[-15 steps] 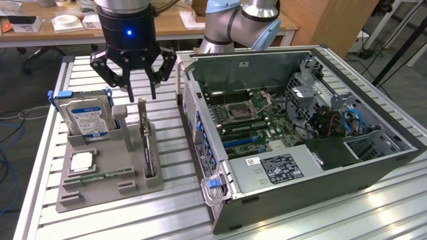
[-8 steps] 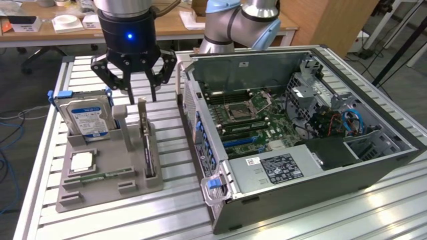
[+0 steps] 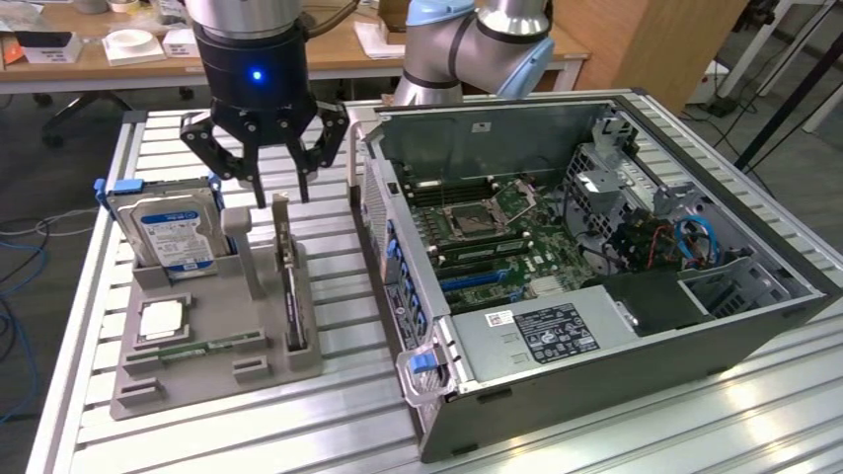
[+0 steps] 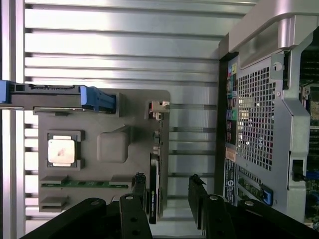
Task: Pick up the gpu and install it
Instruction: 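Pick up the gpu and move the gpu toward the slot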
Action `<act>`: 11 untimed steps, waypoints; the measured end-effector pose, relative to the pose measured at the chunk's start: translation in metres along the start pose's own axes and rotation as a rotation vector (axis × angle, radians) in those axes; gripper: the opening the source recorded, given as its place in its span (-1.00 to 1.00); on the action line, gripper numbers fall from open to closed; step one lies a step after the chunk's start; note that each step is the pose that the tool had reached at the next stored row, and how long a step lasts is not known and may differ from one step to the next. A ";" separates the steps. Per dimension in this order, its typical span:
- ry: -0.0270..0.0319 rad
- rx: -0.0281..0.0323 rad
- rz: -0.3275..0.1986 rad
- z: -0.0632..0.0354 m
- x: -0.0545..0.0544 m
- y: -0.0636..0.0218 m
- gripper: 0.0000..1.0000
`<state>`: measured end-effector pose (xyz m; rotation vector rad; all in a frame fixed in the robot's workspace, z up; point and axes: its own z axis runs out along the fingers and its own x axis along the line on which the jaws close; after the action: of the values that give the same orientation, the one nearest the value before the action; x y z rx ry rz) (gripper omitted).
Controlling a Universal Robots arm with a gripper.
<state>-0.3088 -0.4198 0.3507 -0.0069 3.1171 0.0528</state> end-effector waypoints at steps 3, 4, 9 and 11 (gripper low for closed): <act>0.0001 0.0001 0.000 0.0021 0.000 -0.0005 -0.05; 0.0001 0.0001 0.000 0.0026 0.000 -0.0010 -0.05; 0.0001 0.0002 0.001 0.0060 0.000 -0.0049 -0.05; 0.0000 0.0001 0.001 0.0076 0.001 -0.0070 -0.05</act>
<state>-0.3092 -0.4266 0.3429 -0.0057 3.1171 0.0528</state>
